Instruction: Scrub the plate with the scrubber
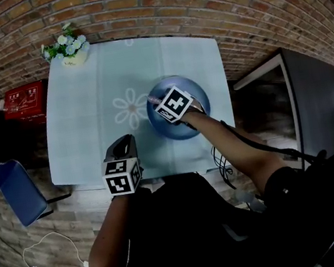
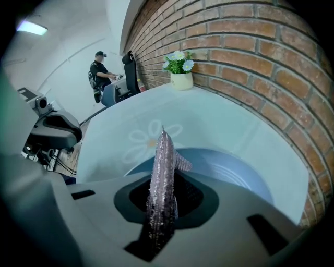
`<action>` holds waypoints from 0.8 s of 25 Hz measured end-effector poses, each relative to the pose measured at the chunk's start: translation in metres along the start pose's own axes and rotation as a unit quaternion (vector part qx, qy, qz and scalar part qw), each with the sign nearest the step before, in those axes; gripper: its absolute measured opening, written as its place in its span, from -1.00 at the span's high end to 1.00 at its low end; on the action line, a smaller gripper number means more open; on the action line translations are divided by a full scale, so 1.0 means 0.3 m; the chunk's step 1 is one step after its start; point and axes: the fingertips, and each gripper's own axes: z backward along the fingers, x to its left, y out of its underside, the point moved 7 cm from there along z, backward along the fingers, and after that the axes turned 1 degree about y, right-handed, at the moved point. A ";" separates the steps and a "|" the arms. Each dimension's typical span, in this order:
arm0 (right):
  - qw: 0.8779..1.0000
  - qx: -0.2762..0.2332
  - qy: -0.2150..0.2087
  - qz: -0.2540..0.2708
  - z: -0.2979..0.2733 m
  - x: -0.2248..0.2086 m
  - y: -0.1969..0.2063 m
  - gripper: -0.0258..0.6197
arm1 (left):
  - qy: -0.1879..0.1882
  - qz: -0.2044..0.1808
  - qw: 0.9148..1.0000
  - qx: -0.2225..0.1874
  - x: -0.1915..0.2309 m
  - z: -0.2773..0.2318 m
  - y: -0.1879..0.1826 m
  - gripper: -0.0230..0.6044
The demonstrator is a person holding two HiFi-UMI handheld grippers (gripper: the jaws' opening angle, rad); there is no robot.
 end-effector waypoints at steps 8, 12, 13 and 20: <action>0.999 -0.003 -0.043 0.031 0.000 0.064 0.019 0.71 | -0.002 -0.001 1.000 0.000 -0.009 0.009 0.010 0.82; 0.996 -0.001 -0.065 0.058 0.004 0.090 0.034 0.71 | -0.002 0.000 1.000 -0.002 -0.027 0.004 0.013 0.82; 0.995 0.000 -0.072 0.063 0.006 0.095 0.038 0.71 | -0.002 0.001 1.000 -0.002 -0.033 0.003 0.014 0.82; 0.985 0.008 -0.121 0.126 0.019 0.138 0.071 0.71 | -0.007 0.002 1.000 0.000 -0.062 -0.009 0.024 0.82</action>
